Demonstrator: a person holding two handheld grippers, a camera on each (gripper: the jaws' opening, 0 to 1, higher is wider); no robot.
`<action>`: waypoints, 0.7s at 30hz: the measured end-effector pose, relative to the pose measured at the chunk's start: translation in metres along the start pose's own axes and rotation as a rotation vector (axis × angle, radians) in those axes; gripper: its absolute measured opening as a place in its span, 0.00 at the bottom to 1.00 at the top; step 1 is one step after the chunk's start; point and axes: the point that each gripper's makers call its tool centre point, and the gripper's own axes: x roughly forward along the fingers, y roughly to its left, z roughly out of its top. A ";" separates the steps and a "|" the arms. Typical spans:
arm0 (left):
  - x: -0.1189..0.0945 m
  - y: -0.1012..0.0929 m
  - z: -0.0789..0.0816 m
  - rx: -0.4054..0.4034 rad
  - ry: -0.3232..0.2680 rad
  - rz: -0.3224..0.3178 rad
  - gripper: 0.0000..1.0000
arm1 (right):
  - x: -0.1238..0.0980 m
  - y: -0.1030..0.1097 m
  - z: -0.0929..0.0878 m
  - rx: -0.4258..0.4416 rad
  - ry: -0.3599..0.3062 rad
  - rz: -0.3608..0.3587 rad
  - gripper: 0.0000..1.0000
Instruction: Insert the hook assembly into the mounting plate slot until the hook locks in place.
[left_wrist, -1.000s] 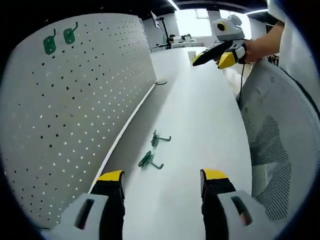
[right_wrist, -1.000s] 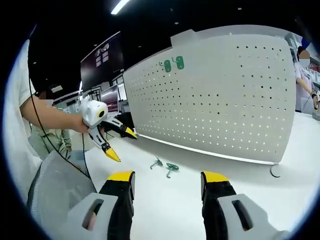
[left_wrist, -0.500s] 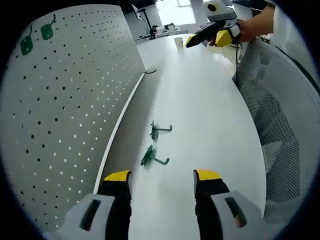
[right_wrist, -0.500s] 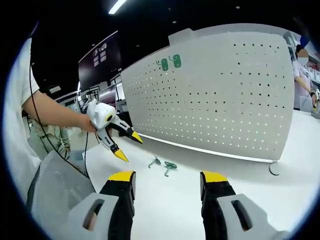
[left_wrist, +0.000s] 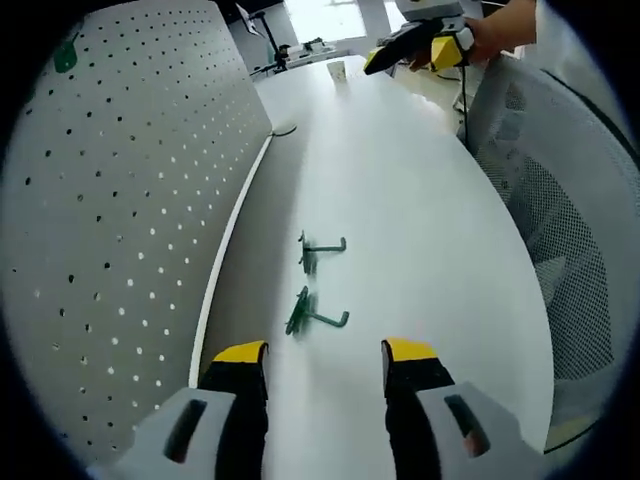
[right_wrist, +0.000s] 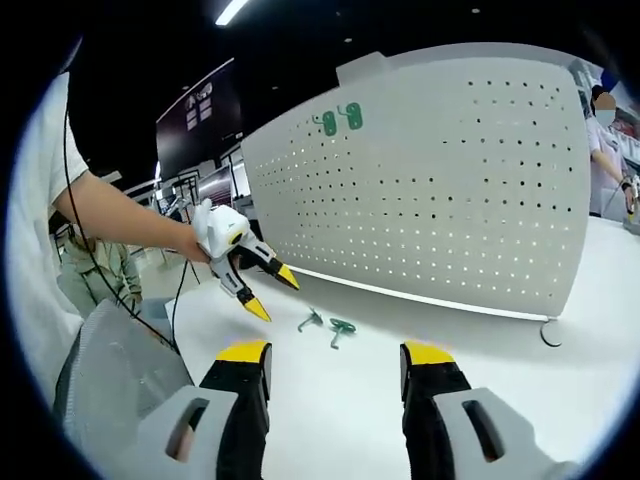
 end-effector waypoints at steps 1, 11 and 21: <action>0.001 0.000 0.000 0.011 0.002 -0.005 0.45 | 0.000 0.000 -0.001 0.002 0.002 -0.001 0.50; 0.016 0.007 0.000 0.056 0.021 -0.055 0.40 | -0.001 -0.002 -0.001 0.011 0.000 -0.005 0.49; 0.025 0.009 0.002 0.060 0.041 -0.114 0.26 | -0.001 -0.003 -0.002 0.028 0.001 -0.004 0.48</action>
